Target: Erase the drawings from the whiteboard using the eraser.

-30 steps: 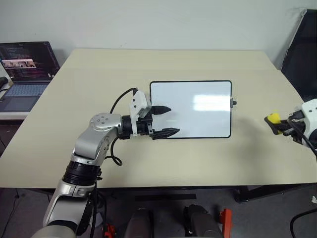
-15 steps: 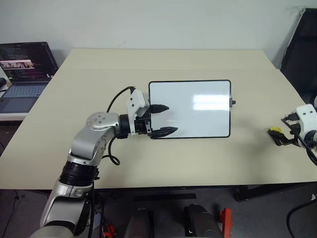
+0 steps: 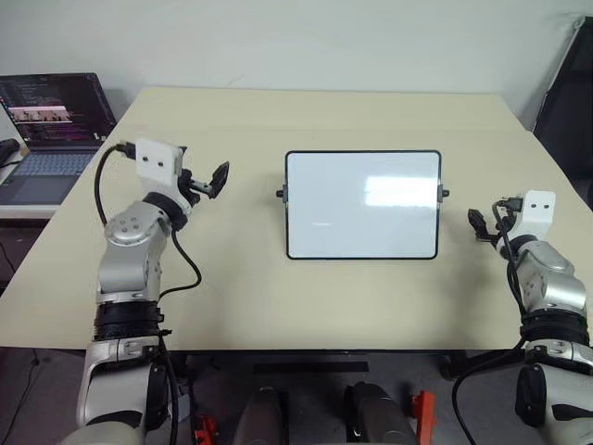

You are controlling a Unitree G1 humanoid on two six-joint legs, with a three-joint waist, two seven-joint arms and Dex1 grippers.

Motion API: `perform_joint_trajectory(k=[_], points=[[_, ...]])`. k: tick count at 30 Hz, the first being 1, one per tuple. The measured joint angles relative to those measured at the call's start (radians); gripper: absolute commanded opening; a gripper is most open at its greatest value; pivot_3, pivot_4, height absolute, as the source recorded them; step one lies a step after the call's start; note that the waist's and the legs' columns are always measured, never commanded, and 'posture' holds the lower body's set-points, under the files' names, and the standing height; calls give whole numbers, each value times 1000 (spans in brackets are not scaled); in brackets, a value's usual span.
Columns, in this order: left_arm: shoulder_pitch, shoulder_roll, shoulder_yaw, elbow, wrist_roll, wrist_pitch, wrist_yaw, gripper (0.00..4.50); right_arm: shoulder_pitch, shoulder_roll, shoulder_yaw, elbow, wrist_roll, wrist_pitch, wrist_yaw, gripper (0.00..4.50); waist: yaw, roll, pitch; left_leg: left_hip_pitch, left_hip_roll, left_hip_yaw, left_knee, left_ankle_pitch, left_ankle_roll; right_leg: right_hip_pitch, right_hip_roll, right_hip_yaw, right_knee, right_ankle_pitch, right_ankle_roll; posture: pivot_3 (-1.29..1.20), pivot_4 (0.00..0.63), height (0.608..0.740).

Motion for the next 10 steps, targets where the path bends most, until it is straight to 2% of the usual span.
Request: perform_joint_trajectory(k=[10], points=[[-44, -112, -55, 345, 87, -206, 88, 4500, -48, 51, 19, 44, 2, -112, -23, 4484, 2, 0, 0, 0, 0, -1, 1, 0, 0, 0, 1, -1, 1, 0, 1, 0, 150, 740]])
